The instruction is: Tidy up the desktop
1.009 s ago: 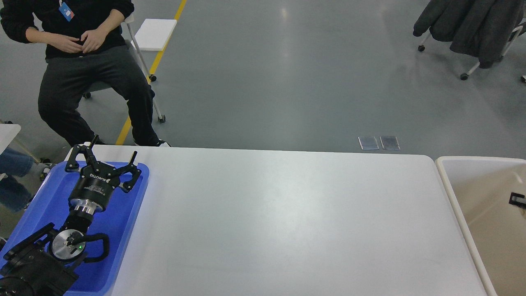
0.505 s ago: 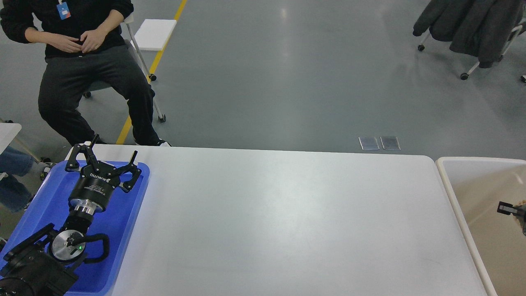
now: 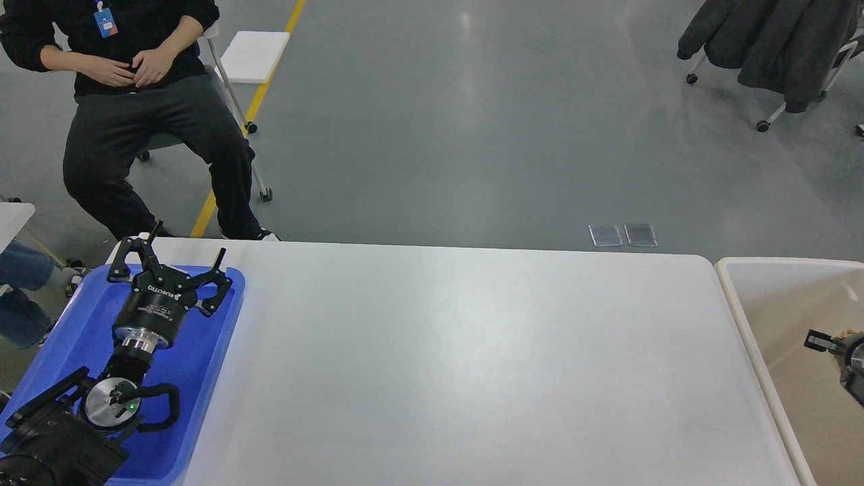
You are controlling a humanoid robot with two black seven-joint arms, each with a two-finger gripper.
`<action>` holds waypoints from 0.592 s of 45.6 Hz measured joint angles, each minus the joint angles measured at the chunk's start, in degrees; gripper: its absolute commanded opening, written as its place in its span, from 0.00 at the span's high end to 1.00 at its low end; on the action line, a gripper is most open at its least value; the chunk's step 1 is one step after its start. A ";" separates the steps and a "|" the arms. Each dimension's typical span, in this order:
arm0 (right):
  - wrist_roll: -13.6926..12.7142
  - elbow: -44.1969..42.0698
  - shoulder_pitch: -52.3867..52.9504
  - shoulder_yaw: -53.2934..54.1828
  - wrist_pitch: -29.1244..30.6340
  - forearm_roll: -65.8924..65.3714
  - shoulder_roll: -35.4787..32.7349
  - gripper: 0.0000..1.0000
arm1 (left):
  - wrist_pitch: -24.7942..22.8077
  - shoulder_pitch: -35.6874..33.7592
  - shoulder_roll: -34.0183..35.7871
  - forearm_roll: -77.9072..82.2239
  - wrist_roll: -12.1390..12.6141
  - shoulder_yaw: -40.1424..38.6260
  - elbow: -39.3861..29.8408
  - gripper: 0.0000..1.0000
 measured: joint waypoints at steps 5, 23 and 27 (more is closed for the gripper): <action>-0.02 -0.10 -0.11 1.33 -0.74 0.40 -0.39 0.11 | 0.00 0.00 0.00 0.00 0.00 0.00 0.00 0.01; -0.03 -0.13 -0.16 3.58 -2.15 1.10 -0.86 0.01 | 0.00 0.00 0.00 0.00 0.00 0.00 0.00 0.01; -0.02 -0.03 0.59 3.79 -2.32 1.28 -0.93 0.01 | 0.00 0.00 0.00 0.00 0.00 0.00 0.00 0.01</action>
